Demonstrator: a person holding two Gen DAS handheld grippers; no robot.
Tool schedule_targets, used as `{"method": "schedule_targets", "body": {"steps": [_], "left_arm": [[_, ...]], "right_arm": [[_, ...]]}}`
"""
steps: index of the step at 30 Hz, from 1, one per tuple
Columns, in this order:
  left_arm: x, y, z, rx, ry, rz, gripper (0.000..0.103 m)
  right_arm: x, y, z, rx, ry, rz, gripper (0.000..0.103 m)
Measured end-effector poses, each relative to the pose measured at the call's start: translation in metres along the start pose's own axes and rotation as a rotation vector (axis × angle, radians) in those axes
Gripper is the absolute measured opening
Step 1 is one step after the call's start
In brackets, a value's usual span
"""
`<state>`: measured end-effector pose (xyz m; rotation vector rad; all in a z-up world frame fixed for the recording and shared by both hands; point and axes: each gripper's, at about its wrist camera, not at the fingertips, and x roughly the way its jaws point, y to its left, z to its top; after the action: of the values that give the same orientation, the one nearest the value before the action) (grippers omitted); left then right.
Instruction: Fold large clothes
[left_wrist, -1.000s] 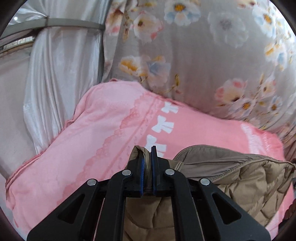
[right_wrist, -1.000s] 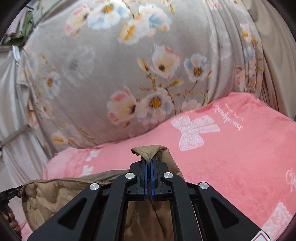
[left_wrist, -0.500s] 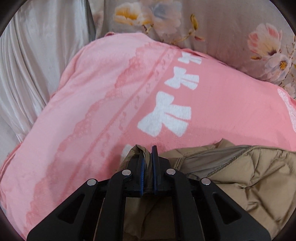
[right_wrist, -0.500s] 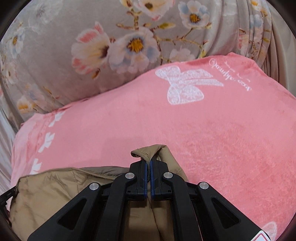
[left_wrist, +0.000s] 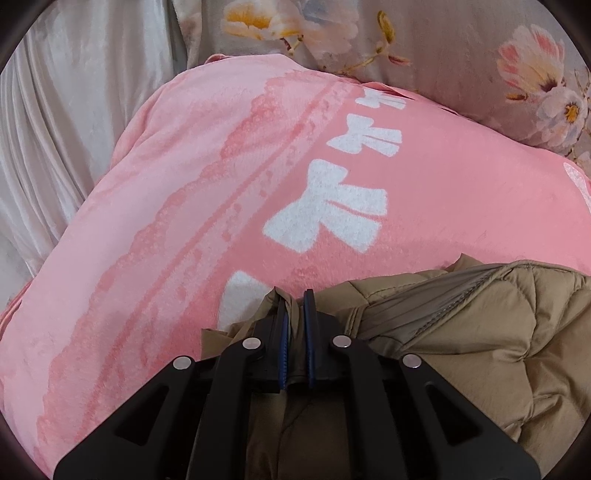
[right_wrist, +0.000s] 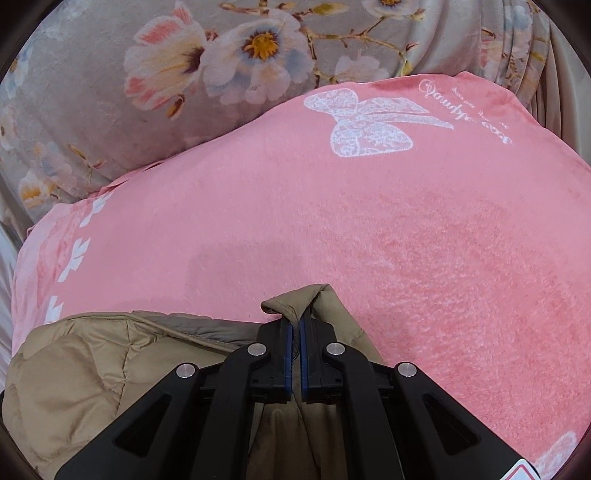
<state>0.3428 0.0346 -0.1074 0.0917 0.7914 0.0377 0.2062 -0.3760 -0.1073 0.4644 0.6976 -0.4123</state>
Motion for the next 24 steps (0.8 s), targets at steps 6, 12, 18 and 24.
{"method": "schedule_targets", "body": {"steps": [6,12,18,24], "left_arm": [[0.003,-0.001,-0.002,-0.003,0.0,0.001,0.008],[0.005,-0.003,-0.003,0.004,0.002,0.009,0.007],[0.007,-0.005,-0.004,0.012,0.002,0.018,0.007],[0.008,-0.005,-0.003,0.016,0.0,0.023,0.007]], "right_arm": [[0.004,0.003,0.0,-0.012,0.013,-0.022,0.002],[0.007,0.006,-0.001,-0.027,0.023,-0.047,0.001],[0.011,0.011,-0.002,-0.058,0.038,-0.083,0.002],[0.012,0.012,-0.003,-0.069,0.041,-0.094,0.002]]}}
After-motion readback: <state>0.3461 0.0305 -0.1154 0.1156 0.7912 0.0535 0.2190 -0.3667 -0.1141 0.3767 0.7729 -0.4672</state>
